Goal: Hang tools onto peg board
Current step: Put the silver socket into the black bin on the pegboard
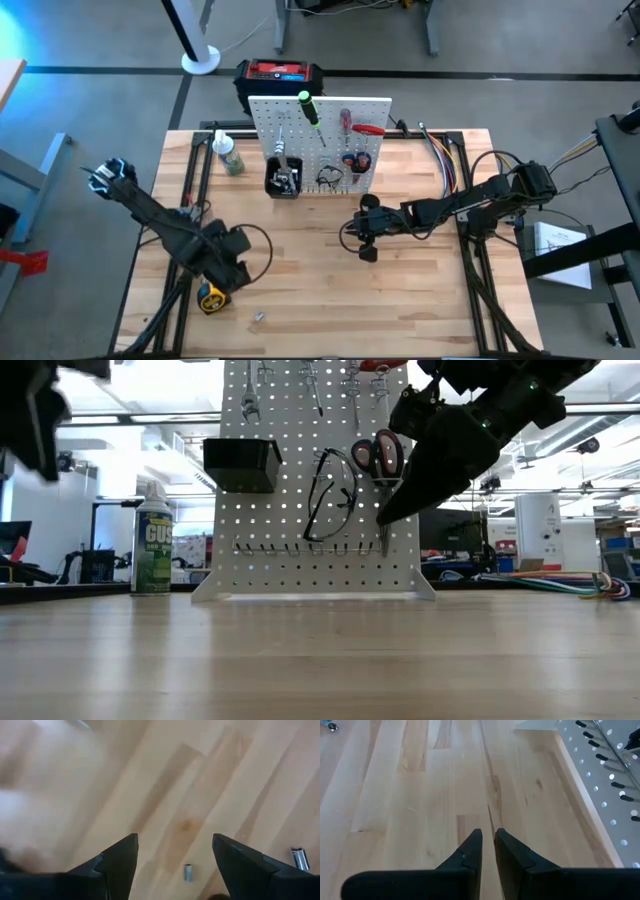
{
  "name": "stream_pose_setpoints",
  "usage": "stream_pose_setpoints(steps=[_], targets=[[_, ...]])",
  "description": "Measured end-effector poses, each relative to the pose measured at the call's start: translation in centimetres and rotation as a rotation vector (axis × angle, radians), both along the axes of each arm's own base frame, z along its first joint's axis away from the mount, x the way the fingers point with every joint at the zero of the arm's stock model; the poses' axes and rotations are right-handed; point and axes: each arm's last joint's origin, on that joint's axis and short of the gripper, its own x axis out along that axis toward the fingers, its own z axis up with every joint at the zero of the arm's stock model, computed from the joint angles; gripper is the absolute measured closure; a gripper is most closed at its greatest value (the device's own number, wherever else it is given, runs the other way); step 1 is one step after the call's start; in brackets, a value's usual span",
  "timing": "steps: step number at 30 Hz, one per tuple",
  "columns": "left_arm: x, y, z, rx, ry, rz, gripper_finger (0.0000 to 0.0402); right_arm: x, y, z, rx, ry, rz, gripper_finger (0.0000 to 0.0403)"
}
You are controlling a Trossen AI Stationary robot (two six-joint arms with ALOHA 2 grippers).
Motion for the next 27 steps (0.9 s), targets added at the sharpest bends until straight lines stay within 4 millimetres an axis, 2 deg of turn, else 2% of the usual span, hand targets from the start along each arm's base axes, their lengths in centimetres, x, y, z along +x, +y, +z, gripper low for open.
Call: stream_pose_setpoints(steps=[6, 10, 18, 27], targets=[[-0.1, -0.3, -5.0, -0.156, 0.006, -0.026, 0.0157, 0.0, 0.0, 0.0, 0.002, -0.001, -0.002, 0.0366], [-1.0, 0.1, -7.2, -0.205, 0.065, 0.029, 0.0157, 0.2, 0.0, 0.3, 0.004, -0.01, -0.001, 0.0366], [-1.9, 0.4, -8.6, -0.254, 0.145, 0.064, 0.0158, 0.6, 0.1, 1.0, 0.006, -0.029, -0.001, 0.0366], [-1.9, 0.3, -9.4, -0.287, 0.115, 0.036, 0.0186, 0.6, 0.1, 1.0, 0.007, -0.031, 0.0, 0.0366]])
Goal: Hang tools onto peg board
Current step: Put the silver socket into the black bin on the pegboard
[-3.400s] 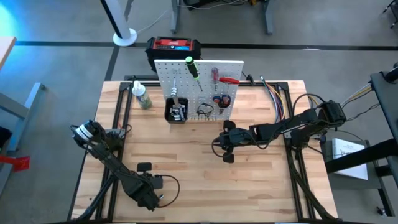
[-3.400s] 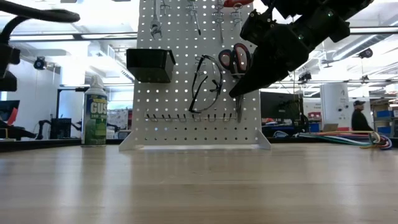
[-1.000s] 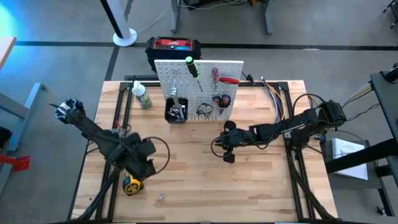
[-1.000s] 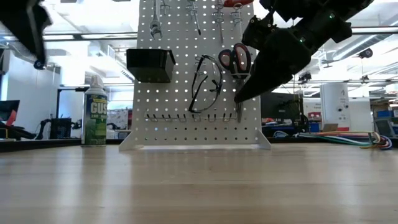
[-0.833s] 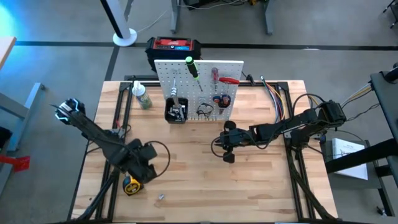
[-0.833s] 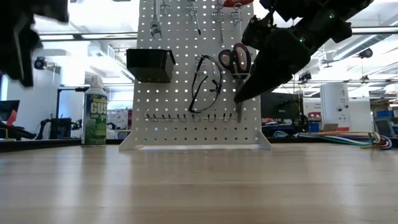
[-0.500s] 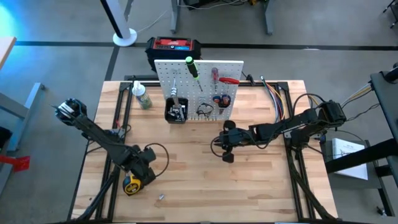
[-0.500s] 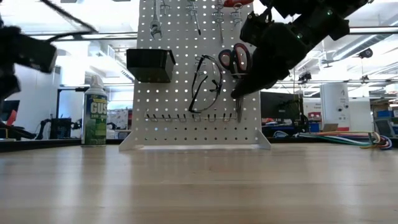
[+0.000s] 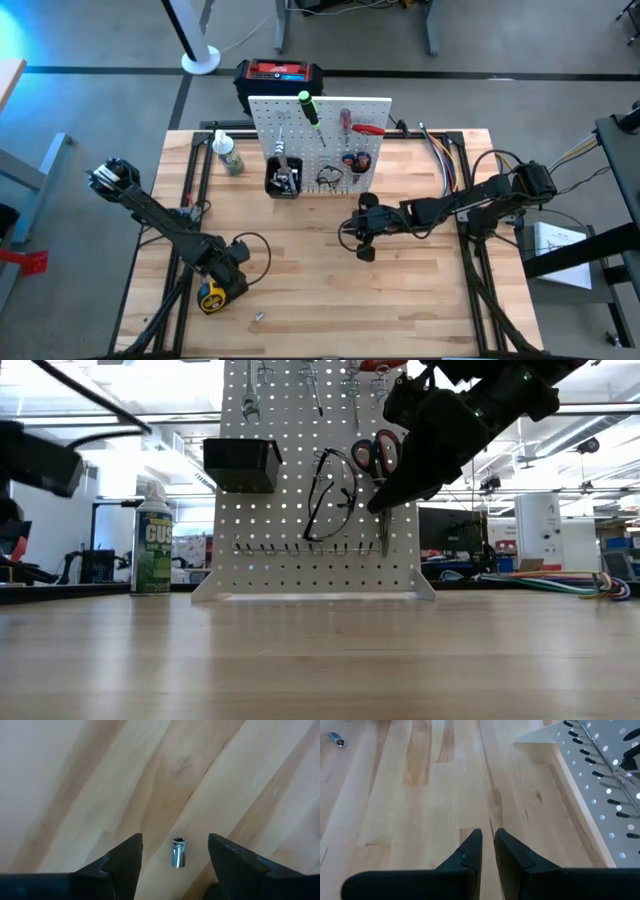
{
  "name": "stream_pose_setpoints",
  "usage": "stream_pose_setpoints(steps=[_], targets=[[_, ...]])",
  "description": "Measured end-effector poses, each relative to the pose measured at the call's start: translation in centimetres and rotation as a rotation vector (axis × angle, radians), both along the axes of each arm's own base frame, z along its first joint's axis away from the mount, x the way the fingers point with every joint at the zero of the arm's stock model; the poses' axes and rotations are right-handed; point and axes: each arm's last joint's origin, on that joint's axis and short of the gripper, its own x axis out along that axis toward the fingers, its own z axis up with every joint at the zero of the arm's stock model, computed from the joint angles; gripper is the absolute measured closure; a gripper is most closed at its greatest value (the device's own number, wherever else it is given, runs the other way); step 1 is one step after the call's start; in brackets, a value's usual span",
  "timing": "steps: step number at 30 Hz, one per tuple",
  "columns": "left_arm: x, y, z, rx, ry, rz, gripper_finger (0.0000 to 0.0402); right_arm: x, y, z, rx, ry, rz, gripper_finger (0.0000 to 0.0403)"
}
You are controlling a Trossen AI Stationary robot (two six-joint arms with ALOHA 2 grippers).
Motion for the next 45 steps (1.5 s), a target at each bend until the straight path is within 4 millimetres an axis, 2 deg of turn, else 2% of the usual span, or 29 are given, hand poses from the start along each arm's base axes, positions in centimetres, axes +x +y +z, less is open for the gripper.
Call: stream_pose_setpoints(steps=[6, 14, 24, 29, 32, 35, 39, 42, 45], targets=[[-0.8, 0.5, -1.6, -0.02, 0.059, 0.051, 0.0212, 0.0, 0.0, 0.0, 0.0, 0.0, 0.0, 0.0366], [-0.9, 0.4, -2.5, -0.041, 0.134, 0.065, 0.026, 0.0, 0.0, 0.0, 0.001, 0.0, 0.0, 0.0366], [0.1, -0.6, -2.2, -0.047, 0.217, 0.201, 0.0335, 0.0, 0.0, 0.0, 0.003, 0.005, 0.005, 0.0366], [1.1, -1.4, -2.4, -0.02, 0.264, 0.213, 0.0381, 0.0, 0.0, 0.0, 0.002, 0.004, 0.005, 0.0366], [1.8, -1.9, -2.2, 0.015, 0.285, 0.19, 0.0385, 0.0, 0.0, 0.0, -0.003, 0.004, 0.009, 0.0366], [2.9, -2.3, -1.1, 0.104, 0.255, 0.155, 0.0385, 0.0, 0.0, 0.0, -0.005, 0.005, 0.011, 0.0366], [4.7, -2.3, 2.7, 0.227, 0.067, 0.122, 0.0385, 0.0, 0.0, 0.0, -0.006, 0.005, 0.011, 0.0366], [5.5, -1.4, 6.5, 0.282, -0.157, 0.117, 0.0385, 0.0, 0.0, 0.0, -0.005, 0.004, 0.011, 0.0366], [5.3, 0.1, 10.4, 0.395, -0.376, 0.104, 0.0385, 0.0, 0.0, 0.0, -0.004, 0.005, 0.01, 0.0366]])
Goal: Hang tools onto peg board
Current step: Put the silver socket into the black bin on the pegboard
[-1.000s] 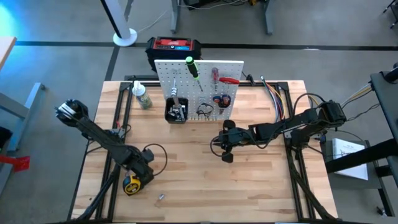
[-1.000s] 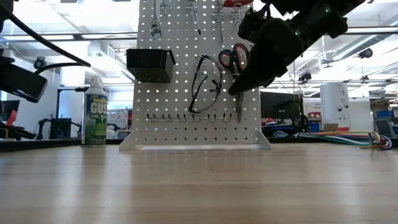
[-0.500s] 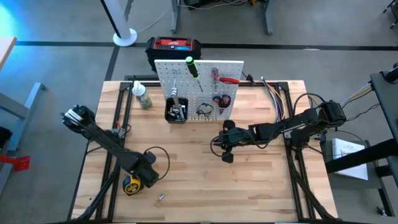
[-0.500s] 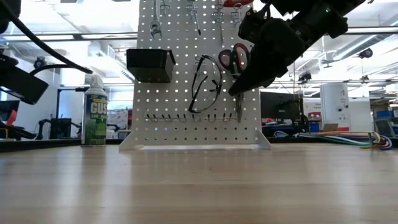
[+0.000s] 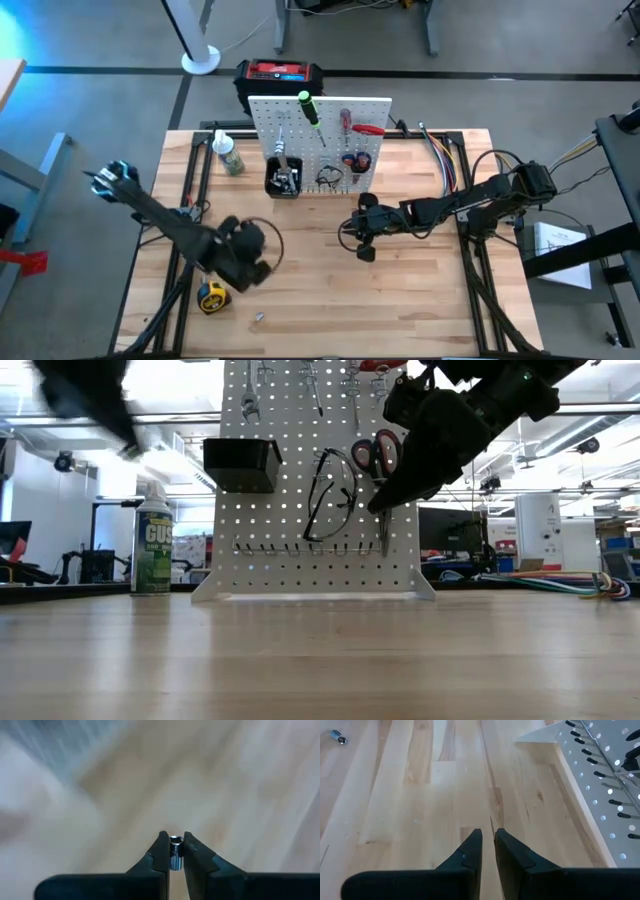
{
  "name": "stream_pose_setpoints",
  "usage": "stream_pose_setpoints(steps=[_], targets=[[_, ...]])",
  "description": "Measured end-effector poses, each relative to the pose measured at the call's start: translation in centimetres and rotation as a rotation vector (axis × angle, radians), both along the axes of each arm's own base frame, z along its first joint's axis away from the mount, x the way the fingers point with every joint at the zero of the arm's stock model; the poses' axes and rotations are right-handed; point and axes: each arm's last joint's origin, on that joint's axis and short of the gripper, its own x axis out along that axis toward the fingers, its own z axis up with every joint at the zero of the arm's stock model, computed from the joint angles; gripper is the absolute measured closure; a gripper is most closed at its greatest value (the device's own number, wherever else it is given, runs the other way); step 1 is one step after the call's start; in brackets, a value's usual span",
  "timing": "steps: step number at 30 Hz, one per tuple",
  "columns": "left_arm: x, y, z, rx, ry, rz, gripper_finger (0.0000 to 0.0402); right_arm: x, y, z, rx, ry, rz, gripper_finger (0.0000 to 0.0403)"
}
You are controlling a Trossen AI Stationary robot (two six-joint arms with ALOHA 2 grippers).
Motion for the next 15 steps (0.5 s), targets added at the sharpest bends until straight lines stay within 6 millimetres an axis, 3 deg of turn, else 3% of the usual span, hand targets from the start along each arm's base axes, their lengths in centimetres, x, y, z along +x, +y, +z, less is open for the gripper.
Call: stream_pose_setpoints(steps=[4, 6, 11, 15], targets=[[-1.1, 2.2, 4.6, 0.187, -0.232, 0.026, 0.0385, 0.0, 0.0, 0.0, 0.008, -0.006, -0.006, 0.0366], [-1.5, 3.2, 5.8, 0.244, -0.266, 0.018, 0.0385, 0.2, 0.0, 0.2, 0.022, -0.031, -0.014, 0.0366], [-1.3, 5.2, 7.3, 0.364, -0.345, 0.05, 0.0385, 1.2, 0.4, 0.3, 0.059, -0.132, 0.014, 0.0366], [-0.4, 6.6, 7.3, 0.407, -0.338, 0.079, 0.0385, 1.6, 0.6, 0.4, 0.09, -0.173, 0.027, 0.0366]])
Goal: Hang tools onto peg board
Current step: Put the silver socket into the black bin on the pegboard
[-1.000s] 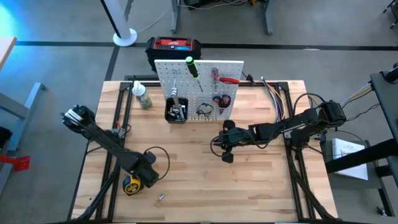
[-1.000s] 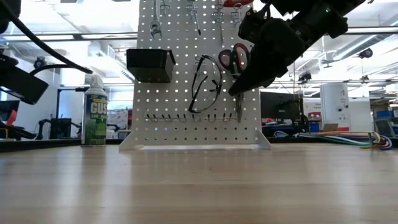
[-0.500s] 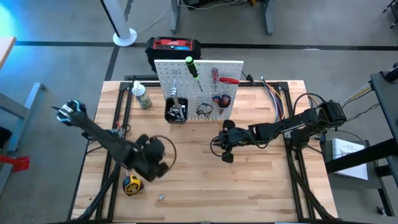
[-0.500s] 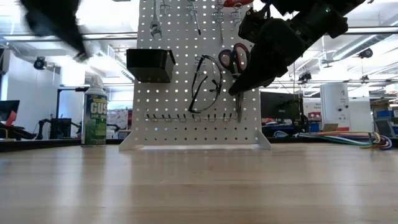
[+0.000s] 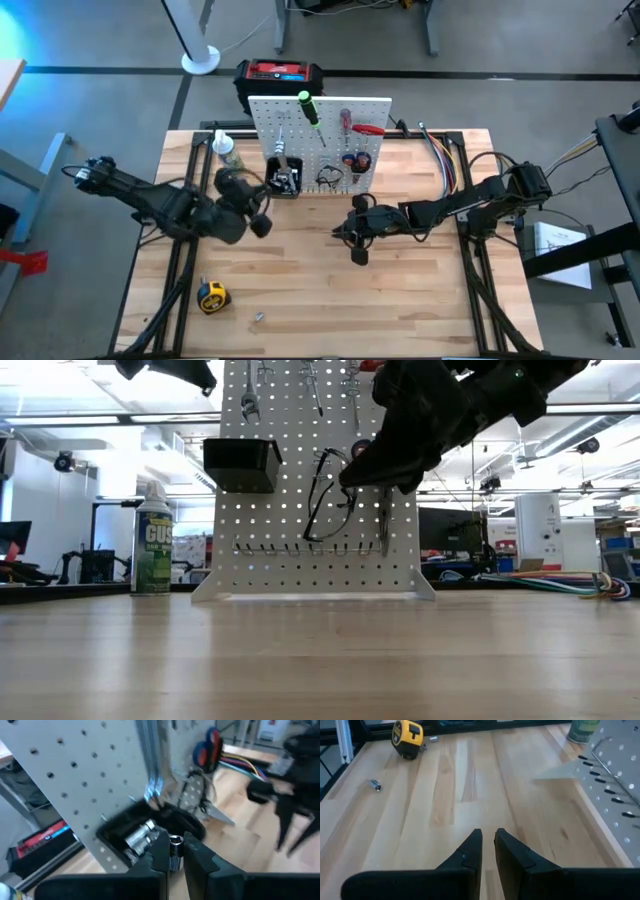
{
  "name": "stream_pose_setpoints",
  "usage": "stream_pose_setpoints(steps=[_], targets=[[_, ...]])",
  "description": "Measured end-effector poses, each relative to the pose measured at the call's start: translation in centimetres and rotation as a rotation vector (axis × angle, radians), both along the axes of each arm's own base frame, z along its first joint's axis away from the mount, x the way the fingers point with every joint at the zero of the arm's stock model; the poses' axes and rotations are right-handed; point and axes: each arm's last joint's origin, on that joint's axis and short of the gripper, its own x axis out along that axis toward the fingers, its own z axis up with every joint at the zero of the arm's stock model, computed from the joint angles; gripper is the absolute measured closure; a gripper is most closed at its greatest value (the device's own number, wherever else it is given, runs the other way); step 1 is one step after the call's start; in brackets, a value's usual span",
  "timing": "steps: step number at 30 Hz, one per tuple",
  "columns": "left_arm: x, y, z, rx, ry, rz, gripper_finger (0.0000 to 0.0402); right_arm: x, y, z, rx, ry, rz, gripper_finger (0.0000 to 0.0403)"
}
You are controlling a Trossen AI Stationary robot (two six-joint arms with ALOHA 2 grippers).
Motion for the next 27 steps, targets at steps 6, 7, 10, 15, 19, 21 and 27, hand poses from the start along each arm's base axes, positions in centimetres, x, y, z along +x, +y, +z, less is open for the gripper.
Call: stream_pose_setpoints(steps=[6, 7, 10, 15, 19, 21, 27], targets=[[0.9, 2.1, -0.1, -0.045, 0.026, 0.032, 0.0371, 0.0, 0.0, 0.0, 0.023, 0.002, -0.013, 0.0366], [1.0, 2.4, -0.2, -0.048, 0.034, 0.035, 0.037, 0.0, 0.0, 0.0, 0.024, 0.002, -0.014, 0.0366], [1.5, 2.9, -0.4, -0.035, 0.055, 0.048, 0.0372, 0.0, 0.0, 0.0, 0.025, 0.002, -0.014, 0.0366], [2.3, 3.0, -1.1, -0.023, 0.087, 0.058, 0.0365, 0.0, 0.0, 0.0, 0.024, 0.002, -0.014, 0.0366], [2.7, 3.0, -1.5, -0.019, 0.103, 0.058, 0.0311, 0.0, 0.0, 0.0, 0.02, 0.002, -0.011, 0.0366], [2.8, 2.9, -1.5, -0.016, 0.108, 0.056, 0.0277, 0.0, 0.0, 0.0, 0.017, 0.002, -0.01, 0.0366], [2.7, 2.8, -1.5, -0.034, 0.125, 0.011, 0.0182, 0.0, 0.0, 0.0, 0.016, 0.002, -0.01, 0.0366]])
